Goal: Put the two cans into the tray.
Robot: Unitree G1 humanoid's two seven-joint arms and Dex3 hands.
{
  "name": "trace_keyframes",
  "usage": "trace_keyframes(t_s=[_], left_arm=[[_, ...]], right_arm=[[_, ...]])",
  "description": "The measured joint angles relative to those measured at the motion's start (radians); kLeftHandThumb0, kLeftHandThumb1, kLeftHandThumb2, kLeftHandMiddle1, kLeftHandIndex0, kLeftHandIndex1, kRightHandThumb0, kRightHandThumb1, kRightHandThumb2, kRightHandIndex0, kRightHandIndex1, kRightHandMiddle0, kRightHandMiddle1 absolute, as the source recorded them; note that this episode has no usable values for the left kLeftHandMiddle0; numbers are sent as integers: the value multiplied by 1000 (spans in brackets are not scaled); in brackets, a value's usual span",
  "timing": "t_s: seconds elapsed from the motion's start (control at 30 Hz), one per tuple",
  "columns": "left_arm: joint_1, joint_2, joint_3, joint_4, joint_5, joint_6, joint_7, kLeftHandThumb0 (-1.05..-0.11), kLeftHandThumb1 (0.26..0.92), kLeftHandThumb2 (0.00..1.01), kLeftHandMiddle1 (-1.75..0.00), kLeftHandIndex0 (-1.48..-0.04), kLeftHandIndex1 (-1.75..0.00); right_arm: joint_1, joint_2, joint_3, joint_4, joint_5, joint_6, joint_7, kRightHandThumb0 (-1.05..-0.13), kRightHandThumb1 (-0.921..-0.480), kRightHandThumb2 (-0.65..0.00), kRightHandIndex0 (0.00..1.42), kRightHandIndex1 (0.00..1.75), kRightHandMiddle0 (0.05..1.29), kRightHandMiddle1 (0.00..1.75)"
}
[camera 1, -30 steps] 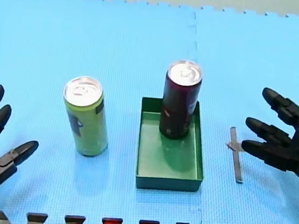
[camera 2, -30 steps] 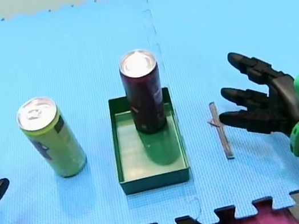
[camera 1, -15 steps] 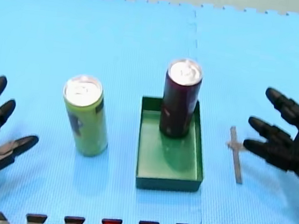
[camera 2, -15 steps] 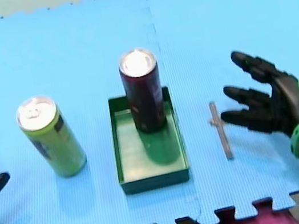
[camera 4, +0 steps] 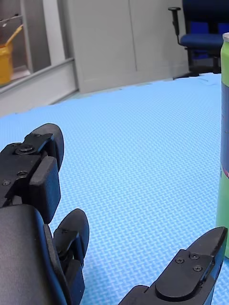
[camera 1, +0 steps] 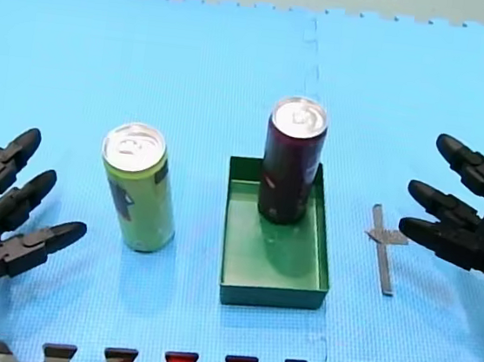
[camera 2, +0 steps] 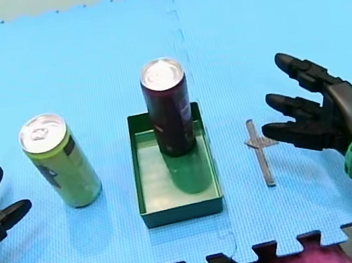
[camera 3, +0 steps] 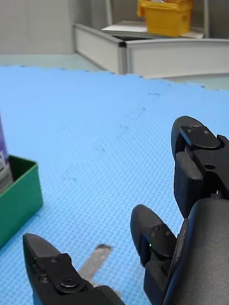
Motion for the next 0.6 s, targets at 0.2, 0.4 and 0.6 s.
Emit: trace_keyframes(t_s=[0.2, 0.4, 0.6], left_arm=[[-25, 0, -19, 40, 21, 26, 11, -1044, 622, 3, -1, -318, -6], [-50, -10, -29, 77, 30, 34, 30, -1046, 621, 1, -3, -344, -12], [-62, -19, -31, 100, 32, 33, 35, -1048, 624, 2, -3, -357, -12]], right_arm=[[-4, -3, 0, -1, 0, 10, -4, -741, -631, 0, 551, 3, 420, 0], [-14, -5, 3, -7, 0, 14, -6, -749, -633, -1, 546, 0, 412, 0], [-14, -8, 11, -9, -1, 14, -5, -758, -636, -2, 543, 0, 404, 0]])
